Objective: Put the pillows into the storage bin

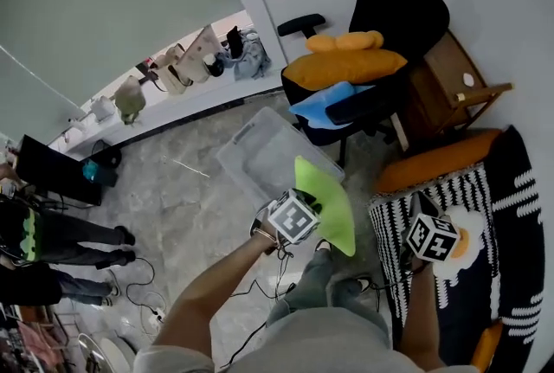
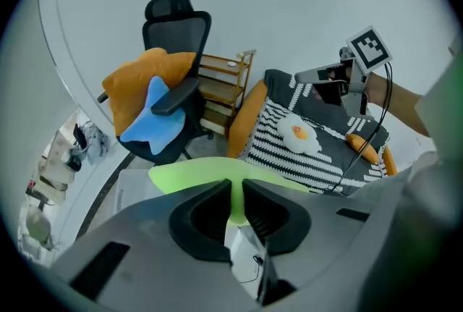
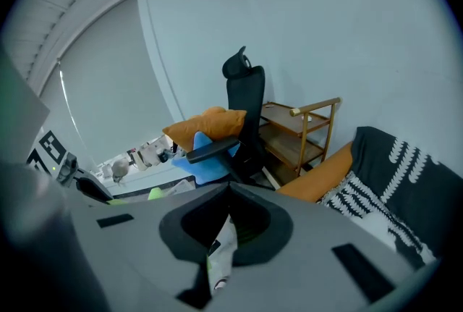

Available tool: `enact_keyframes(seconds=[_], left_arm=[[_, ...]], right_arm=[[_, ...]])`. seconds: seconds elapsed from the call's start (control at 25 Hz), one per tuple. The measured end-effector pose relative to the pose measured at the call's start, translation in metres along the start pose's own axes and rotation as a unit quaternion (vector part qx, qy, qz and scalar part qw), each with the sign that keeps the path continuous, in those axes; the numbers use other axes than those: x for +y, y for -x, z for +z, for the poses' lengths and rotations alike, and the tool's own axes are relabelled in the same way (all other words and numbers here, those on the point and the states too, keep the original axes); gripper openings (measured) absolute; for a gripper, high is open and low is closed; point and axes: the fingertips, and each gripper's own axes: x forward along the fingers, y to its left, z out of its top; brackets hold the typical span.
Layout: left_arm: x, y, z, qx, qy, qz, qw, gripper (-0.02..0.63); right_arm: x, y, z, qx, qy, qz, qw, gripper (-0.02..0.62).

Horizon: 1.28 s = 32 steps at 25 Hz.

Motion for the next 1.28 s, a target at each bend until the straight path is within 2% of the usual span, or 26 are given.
enact_keyframes(seconds=[0.16,0.4,0.6,0.96,1.16,1.28], left_arm=[[0.059,-0.017,-0.025,-0.017,0.046,0.015,0.9987,0.046],[0.136,-0.032,-0.051,-0.028,0.138,0.032,0.9895,0.046],[0.187,-0.068,-0.071,-0.032,0.18,0.053,0.9816,0.046],[0.252,-0.124,-0.098,-0.039,0.255,0.064,0.9641,0.048],[0.267,-0.143,-0.097,-0.045,0.271,0.068,0.9592,0.049],[0.275,-0.147,-0.093,-0.048,0.292,0.068,0.9527,0.119]], right_arm=[[0.021,-0.036,-0.011,0.035,0.029,0.006,0.999,0.002],[0.052,-0.096,-0.024,0.077,0.053,0.013,0.996,0.002],[0.074,-0.152,-0.031,0.093,0.061,0.019,0.994,0.002],[0.096,-0.206,-0.051,0.126,0.066,0.029,0.989,0.002],[0.091,-0.216,-0.062,0.143,0.066,0.021,0.987,0.002],[0.091,-0.22,-0.063,0.148,0.063,0.016,0.987,0.002]])
